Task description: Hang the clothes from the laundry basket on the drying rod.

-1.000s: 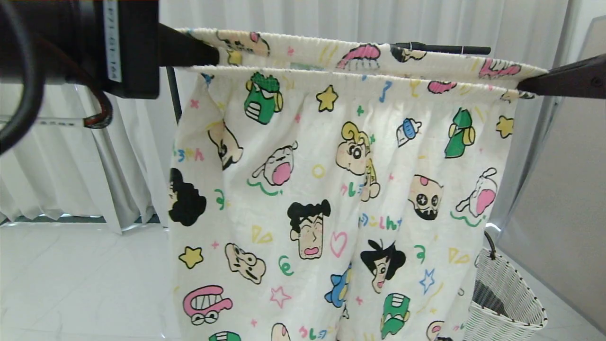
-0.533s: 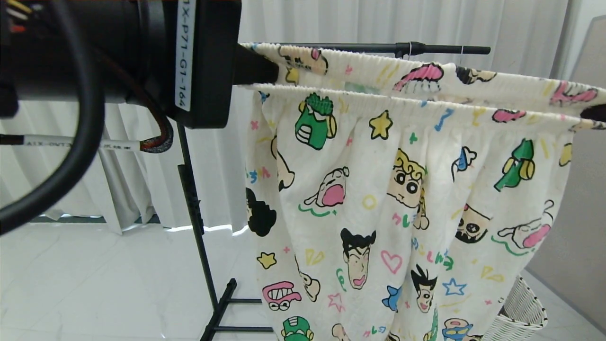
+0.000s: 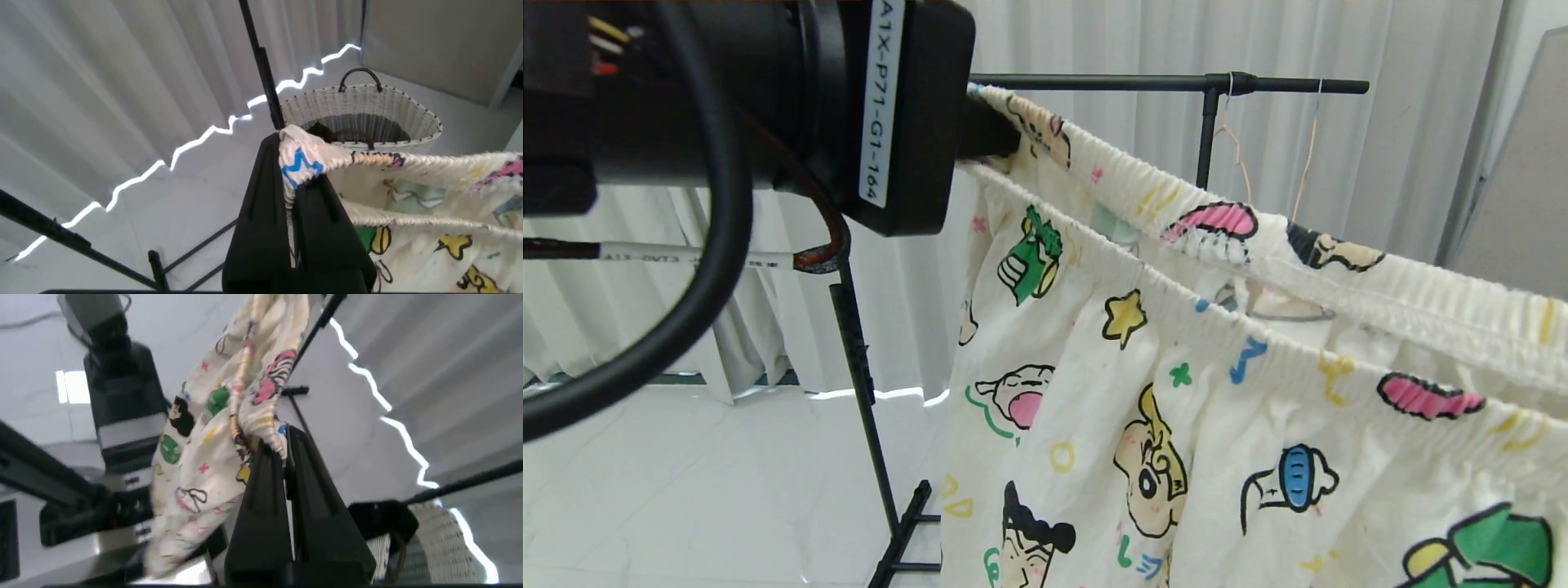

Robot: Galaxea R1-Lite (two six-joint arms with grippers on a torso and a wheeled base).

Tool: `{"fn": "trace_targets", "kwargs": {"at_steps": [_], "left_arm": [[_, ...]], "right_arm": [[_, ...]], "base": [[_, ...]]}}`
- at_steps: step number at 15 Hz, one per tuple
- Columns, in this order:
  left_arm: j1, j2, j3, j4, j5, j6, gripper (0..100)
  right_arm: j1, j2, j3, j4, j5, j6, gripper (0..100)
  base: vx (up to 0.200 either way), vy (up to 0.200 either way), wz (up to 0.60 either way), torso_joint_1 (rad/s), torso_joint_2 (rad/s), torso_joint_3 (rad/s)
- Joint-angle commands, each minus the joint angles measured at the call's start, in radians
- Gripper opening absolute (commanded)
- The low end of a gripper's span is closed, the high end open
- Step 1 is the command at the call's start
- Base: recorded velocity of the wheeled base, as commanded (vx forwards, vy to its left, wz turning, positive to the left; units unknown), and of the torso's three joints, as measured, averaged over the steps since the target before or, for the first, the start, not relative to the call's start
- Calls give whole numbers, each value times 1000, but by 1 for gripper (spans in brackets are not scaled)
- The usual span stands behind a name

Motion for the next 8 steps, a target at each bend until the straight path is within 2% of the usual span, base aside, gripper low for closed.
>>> {"fn": "trace_targets", "kwargs": {"at_steps": [1, 2, 4, 6, 8], "left_arm": [[0, 6, 3, 4, 3, -2, 0], [0, 2, 6, 24, 6, -5, 0], [0, -21, -18, 198, 6, -50, 0], [-32, -49, -67, 375, 6, -181, 0], [-64, -67, -112, 500, 6, -289, 0]], "right_arm": [[13, 1, 50, -79, -2, 22, 0], [12, -2, 70, -121, -16, 36, 0], [3, 3, 82, -134, -139, 42, 0], [-63, 21, 79, -145, -231, 42, 0], [-137, 46, 81, -223, -243, 42, 0]], "base": [[0, 0, 0, 0, 0, 0], [0, 0, 0, 0, 0, 0], [0, 0, 0, 0, 0, 0], [0, 0, 0, 0, 0, 0], [0, 0, 0, 0, 0, 0]]}}
